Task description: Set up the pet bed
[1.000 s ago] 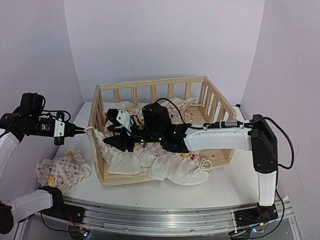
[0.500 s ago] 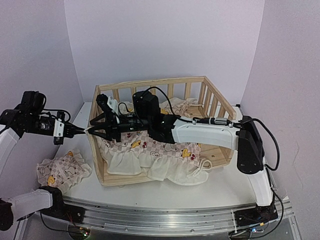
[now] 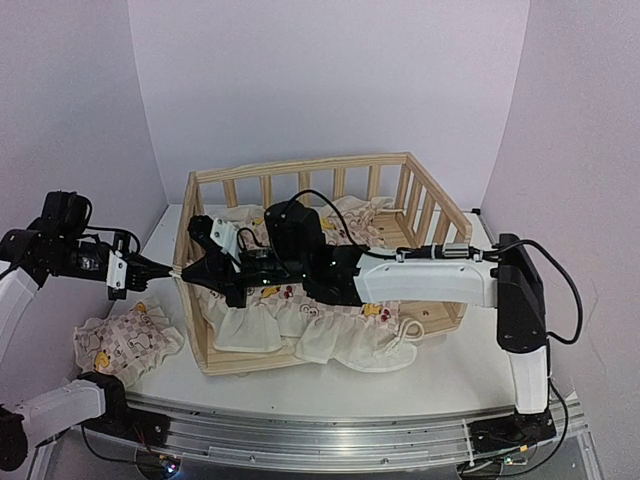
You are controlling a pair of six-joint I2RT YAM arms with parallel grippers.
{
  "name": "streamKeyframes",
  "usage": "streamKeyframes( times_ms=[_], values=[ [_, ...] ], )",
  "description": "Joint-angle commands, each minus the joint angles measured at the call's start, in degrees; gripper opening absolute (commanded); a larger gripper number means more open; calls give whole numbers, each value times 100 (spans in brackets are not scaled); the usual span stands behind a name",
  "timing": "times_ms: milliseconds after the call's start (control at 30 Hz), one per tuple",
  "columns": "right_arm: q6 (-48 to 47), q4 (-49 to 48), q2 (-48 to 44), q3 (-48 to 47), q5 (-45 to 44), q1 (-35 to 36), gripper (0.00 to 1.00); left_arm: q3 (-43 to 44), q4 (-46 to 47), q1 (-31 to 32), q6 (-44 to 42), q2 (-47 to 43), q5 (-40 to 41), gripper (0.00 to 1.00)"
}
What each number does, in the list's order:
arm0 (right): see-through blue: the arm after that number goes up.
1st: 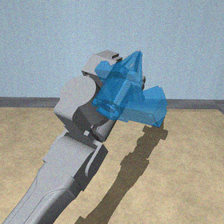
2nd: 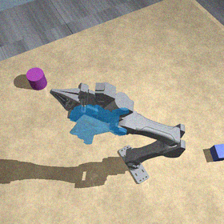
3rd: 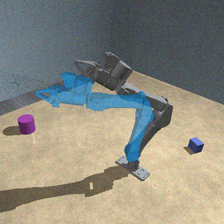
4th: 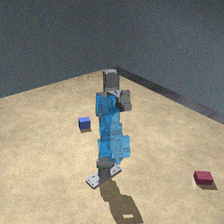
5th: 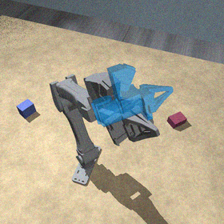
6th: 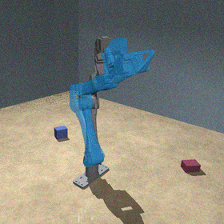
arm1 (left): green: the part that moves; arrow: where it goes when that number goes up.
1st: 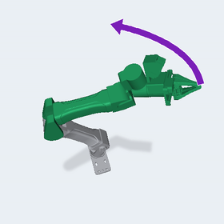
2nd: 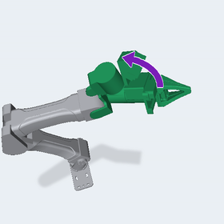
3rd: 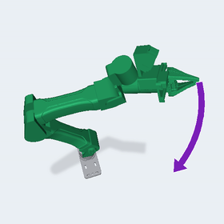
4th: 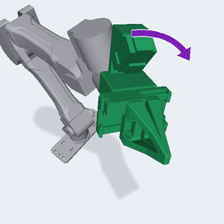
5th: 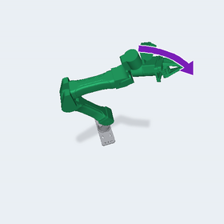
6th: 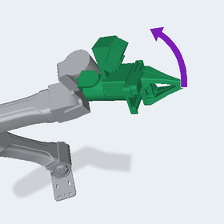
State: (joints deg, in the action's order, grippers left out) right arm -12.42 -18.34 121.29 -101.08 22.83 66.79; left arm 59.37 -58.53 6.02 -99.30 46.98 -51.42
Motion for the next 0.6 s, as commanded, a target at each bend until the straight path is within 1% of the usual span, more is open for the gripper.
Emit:
streamKeyframes(
  times_ms=[0,133,267,400,500,533,567],
  values=[
    [-286,707,-240,289,-106,227,0,-131,-169,-27,-392,-159,3,0],
    [-281,769,-124,252,-323,235,0,-471,-171,-29,-515,-221,194,0],
    [-225,749,-53,211,-436,229,0,-876,53,-26,-491,-250,376,0],
    [-128,649,-200,319,-587,229,6,-1089,324,-29,-293,-194,438,0],
    [-51,580,-520,503,-730,229,9,-1048,295,-29,-207,-192,437,0],
    [-4,583,-682,561,-795,229,10,-1020,287,-29,-145,-220,427,1],
    [48,585,-844,646,-877,225,12,-996,274,-27,-83,-267,430,7]
  ],
)
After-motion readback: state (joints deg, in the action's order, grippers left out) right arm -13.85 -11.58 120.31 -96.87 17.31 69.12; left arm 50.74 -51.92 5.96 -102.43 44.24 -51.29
